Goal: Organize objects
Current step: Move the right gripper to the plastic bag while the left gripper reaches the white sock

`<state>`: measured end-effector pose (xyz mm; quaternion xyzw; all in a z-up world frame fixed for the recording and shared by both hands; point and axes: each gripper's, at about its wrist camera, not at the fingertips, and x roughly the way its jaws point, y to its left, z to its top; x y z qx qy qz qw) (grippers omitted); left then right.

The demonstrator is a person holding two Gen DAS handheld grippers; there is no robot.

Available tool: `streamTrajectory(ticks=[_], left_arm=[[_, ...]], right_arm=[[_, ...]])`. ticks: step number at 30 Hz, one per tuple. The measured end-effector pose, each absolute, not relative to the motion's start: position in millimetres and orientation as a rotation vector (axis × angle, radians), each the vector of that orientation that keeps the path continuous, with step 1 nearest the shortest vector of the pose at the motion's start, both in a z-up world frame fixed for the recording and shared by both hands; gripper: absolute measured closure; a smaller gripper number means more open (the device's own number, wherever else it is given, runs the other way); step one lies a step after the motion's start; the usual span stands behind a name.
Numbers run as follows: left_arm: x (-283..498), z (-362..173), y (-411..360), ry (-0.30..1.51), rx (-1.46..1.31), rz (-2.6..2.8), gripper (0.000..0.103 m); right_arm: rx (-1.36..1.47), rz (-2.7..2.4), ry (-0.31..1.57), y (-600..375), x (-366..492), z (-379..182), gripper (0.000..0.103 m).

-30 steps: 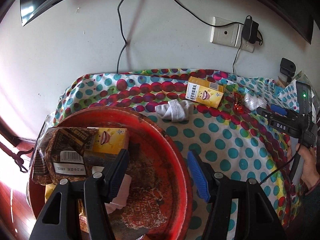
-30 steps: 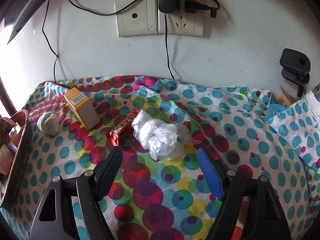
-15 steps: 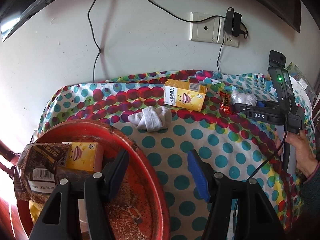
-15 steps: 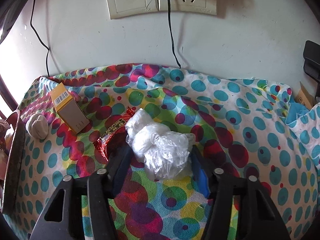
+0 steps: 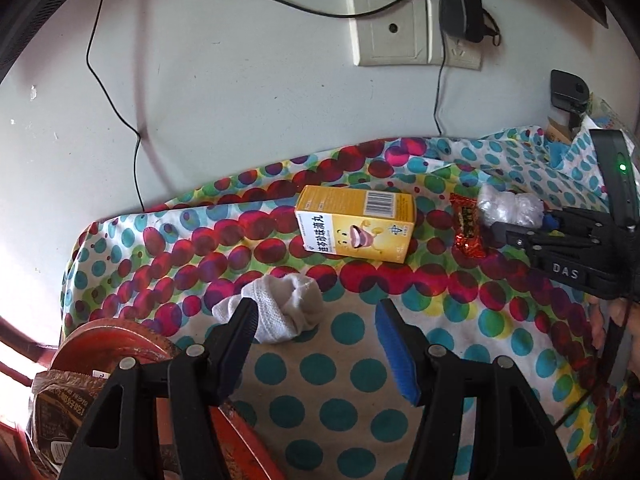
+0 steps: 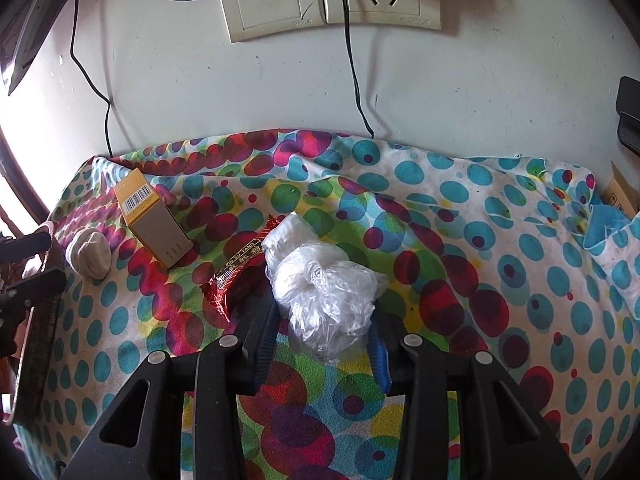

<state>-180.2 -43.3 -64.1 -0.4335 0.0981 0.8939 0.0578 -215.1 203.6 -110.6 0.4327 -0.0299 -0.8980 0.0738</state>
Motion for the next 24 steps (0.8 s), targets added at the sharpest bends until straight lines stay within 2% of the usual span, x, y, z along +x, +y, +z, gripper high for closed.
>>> streamTrajectory(ticks=[10,17,19,21,23,24], left_arm=[[-211,-84,-48,0.215,-1.426,2.733,0.04],[-216,-90,-43,0.262,-1.451,2.737,0.041],[-215,-91,-43,0.257,-1.447,2.74,0.048],[-214,-93,-46,0.273,-1.468,2.763,0.069],[-213,-93,-50,0.243,-1.468,2.77,0.078],[-213,-92,-53,0.207,-1.465,2.762,0.088]], right_arm=[[1.303,-2.698,-0.059,201,-216,-111,0.064],[1.302,-2.698,-0.051,201,-214,-112,0.064],[1.303,-2.699,-0.043,200,-215,-112,0.064],[1.303,-2.7,-0.039,200,-214,-112,0.063],[1.302,-2.698,-0.047,199,-215,-112,0.063],[1.301,-2.697,-0.052,199,-215,-112,0.063]])
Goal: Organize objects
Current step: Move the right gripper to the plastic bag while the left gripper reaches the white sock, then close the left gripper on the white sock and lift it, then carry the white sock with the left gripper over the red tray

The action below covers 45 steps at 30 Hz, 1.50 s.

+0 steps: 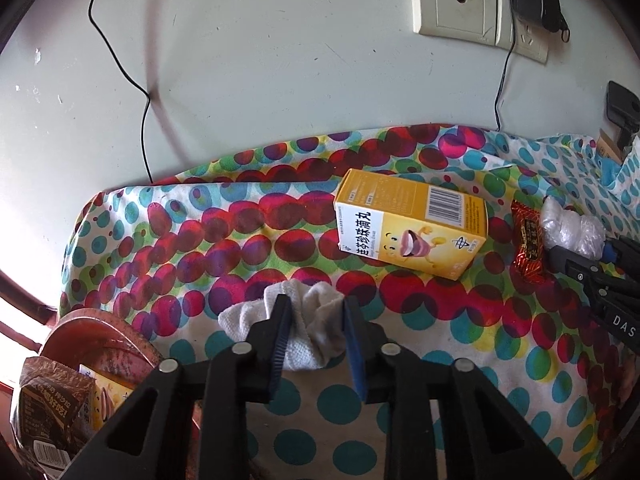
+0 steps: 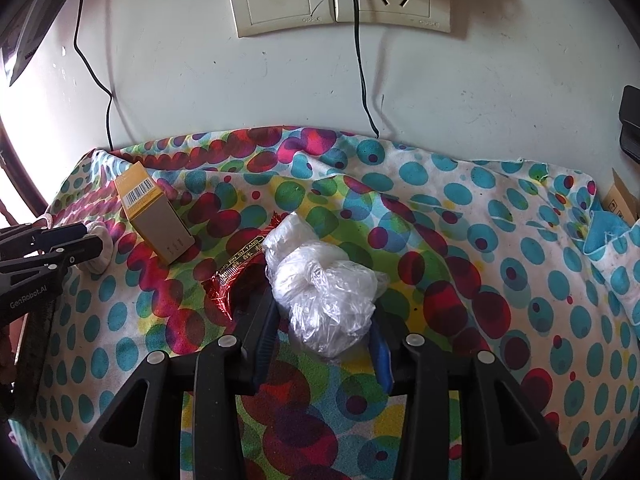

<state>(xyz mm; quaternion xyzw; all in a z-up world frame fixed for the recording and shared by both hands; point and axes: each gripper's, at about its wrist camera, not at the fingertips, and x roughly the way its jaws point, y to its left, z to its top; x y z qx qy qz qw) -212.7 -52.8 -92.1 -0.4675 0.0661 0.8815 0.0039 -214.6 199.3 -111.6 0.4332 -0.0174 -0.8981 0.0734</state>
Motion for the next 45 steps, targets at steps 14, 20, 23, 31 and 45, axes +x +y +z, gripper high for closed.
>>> streamTrajectory(ticks=[14,20,23,31,45], left_arm=[[-187,-77,-52,0.087,-1.39,2.743,0.096],[-159,-67,-42,0.155,-1.323,2.76,0.096],[-145,-60,-39,0.138,-1.296,2.759,0.096],[-126,-29,-22,0.161,-1.198,2.734,0.096],[-96,-4,-40,0.154,-1.173,2.778,0.096]], right_arm=[[1.297,-2.696,-0.06,200,-214,-113,0.063],[1.299,-2.7,-0.049,199,-214,-113,0.063],[1.3,-2.702,-0.04,199,-214,-113,0.063],[1.302,-2.706,-0.025,197,-215,-113,0.063],[1.303,-2.708,-0.018,197,-215,-114,0.063]])
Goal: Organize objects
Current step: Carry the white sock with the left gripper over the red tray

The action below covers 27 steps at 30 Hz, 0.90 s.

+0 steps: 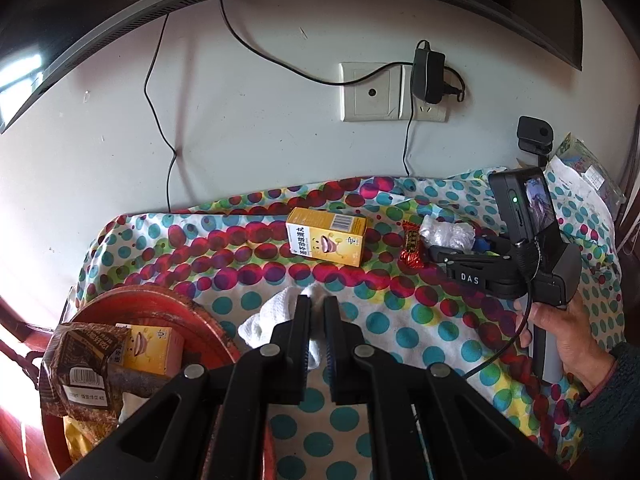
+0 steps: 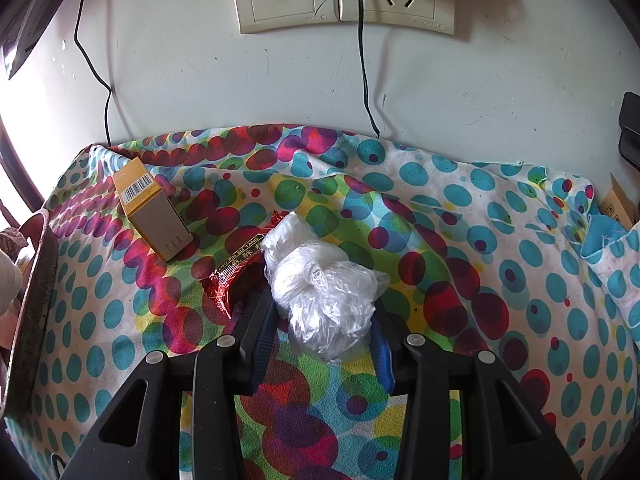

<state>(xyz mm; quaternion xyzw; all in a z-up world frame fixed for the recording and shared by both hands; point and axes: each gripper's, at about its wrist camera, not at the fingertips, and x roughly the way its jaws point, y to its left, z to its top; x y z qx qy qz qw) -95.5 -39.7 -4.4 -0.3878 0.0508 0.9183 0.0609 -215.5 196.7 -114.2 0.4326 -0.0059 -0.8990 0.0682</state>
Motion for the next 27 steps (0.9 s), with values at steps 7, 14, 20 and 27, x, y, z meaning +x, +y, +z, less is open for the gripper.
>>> streamTrajectory(ticks=[7,14,20,27], left_arm=[[-77,-3,-75,0.076,-1.197,2.836,0.096],[-64,9,-110,0.003,-1.193,2.904,0.096],[-53,13,-139,-0.057,-1.22,2.945,0.096],[-45,9,-164,-0.097,-1.258,2.98,0.096]], right_arm=[[1.302,-2.705,-0.017,197,-216,-114,0.062],[1.312,-2.72,0.033,192,-215,-115,0.062],[1.318,-2.729,0.069,188,-215,-116,0.062],[1.319,-2.73,0.076,188,-215,-116,0.062]])
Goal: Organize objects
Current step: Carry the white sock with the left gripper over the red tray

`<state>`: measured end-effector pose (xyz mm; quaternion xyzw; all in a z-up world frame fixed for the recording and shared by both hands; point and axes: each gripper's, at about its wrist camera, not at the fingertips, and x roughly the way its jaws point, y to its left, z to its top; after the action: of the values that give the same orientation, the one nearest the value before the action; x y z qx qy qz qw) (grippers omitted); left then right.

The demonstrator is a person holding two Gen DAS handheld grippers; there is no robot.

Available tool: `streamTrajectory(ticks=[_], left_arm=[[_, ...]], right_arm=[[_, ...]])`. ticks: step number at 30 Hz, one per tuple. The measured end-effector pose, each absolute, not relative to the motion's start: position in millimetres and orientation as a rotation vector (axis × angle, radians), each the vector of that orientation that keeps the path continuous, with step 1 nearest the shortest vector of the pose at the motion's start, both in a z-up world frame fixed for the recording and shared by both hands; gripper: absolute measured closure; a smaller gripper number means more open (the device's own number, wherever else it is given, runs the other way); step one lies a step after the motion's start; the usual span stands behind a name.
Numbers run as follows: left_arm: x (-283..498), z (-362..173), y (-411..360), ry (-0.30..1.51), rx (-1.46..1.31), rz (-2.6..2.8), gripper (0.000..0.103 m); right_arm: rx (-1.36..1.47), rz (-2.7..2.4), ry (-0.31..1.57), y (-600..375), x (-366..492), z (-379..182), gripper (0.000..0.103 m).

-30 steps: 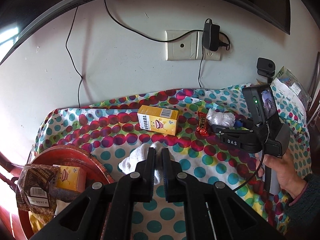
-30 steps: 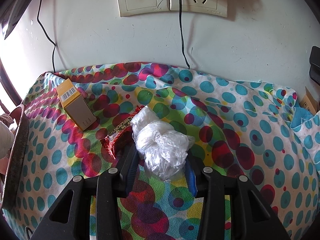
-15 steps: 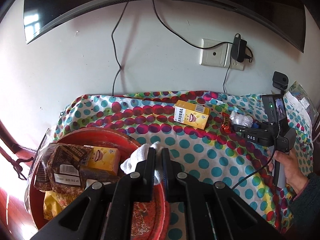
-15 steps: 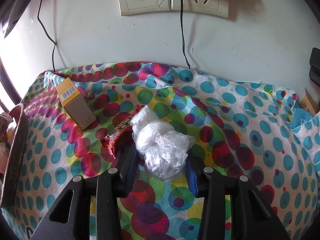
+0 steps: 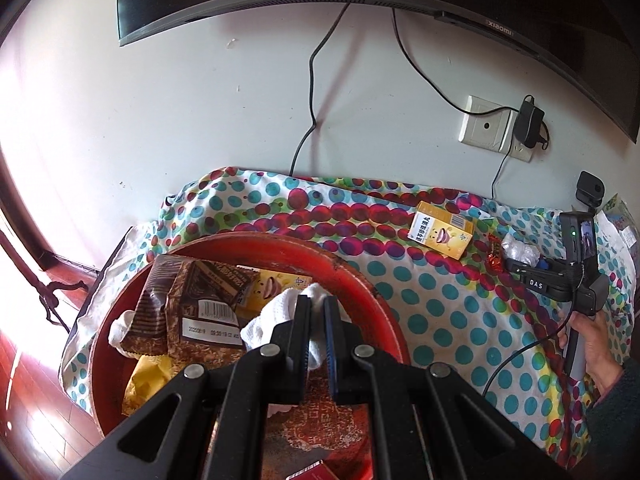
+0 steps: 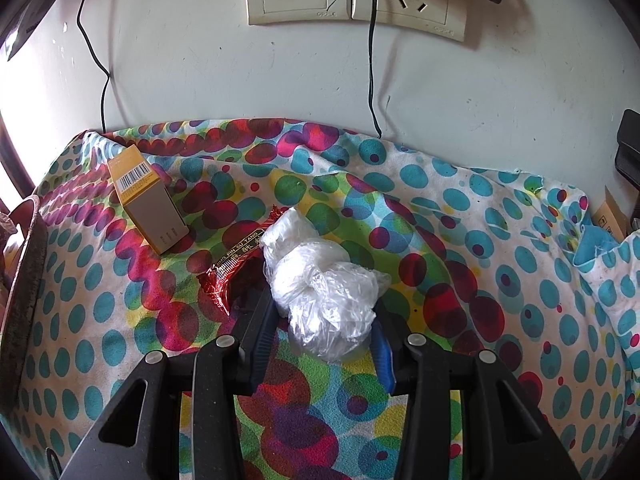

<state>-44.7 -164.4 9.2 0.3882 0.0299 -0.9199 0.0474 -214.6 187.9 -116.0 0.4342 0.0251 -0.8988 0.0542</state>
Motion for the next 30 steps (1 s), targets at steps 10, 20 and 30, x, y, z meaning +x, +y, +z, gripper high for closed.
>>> streamTrajectory(ticks=[10,20,30], left_arm=[[-53,-14,-188,0.119,1.272,-2.723,0.096],[-56,-22,-195,0.173,1.319,-2.722,0.093],[-58,-21,-185,0.163,1.352,-2.749,0.062]], right_arm=[[1.319,-2.733,0.083,188,-215,-116,0.062],[1.319,-2.735,0.088,189,-216,-115,0.062],[1.317,-2.738,0.092,188,-216,-115,0.062]])
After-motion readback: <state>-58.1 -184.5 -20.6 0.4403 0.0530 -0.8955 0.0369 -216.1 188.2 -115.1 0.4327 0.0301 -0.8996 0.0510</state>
